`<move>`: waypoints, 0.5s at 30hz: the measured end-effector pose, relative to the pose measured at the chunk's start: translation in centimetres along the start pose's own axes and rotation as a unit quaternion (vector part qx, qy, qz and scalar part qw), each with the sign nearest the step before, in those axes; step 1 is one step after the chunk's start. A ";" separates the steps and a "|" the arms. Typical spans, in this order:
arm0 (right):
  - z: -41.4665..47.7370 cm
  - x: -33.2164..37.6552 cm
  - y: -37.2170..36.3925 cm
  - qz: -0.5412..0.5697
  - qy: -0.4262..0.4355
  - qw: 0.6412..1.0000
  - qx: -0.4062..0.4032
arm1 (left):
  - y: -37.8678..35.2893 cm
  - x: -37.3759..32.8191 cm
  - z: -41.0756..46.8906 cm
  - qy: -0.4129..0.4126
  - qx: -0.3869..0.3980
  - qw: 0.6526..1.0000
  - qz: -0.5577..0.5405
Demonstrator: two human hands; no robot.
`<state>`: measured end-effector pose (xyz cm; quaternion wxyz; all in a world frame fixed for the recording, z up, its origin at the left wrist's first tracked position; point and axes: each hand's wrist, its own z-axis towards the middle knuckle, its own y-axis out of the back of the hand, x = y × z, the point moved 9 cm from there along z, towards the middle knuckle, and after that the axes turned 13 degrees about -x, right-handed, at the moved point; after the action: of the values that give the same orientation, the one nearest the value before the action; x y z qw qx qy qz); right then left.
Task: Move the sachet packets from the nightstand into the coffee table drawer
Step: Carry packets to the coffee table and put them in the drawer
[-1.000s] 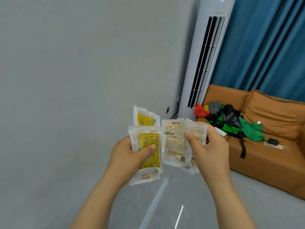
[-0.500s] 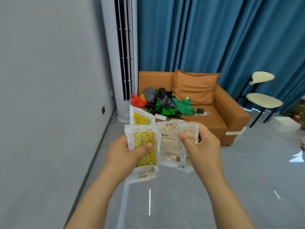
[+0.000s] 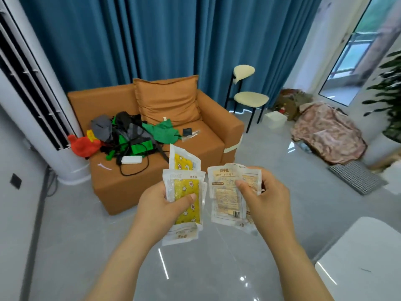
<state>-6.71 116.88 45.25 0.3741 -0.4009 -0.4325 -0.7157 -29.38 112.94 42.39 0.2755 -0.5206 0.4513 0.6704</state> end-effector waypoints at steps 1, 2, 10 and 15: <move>1.4 -1.0 0.7 -0.003 -0.007 1.000 -0.009 | -2.1 -0.4 1.0 -0.005 0.015 1.000 0.004; 2.9 -2.0 1.4 -0.007 -0.012 1.000 -0.018 | -4.1 -0.8 2.0 -0.006 0.030 0.999 0.009; 12.1 -10.7 7.3 -0.078 -0.068 0.994 -0.037 | -18.8 -2.9 6.8 -0.017 0.135 0.988 0.070; 14.8 -16.1 10.1 -0.116 -0.125 0.984 -0.054 | -26.0 -2.5 8.8 -0.014 0.200 0.974 0.107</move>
<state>12.37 130.02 38.55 0.2094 -0.4543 -0.4800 -0.7207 -10.79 132.52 36.94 0.3071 -0.3946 0.6254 0.5990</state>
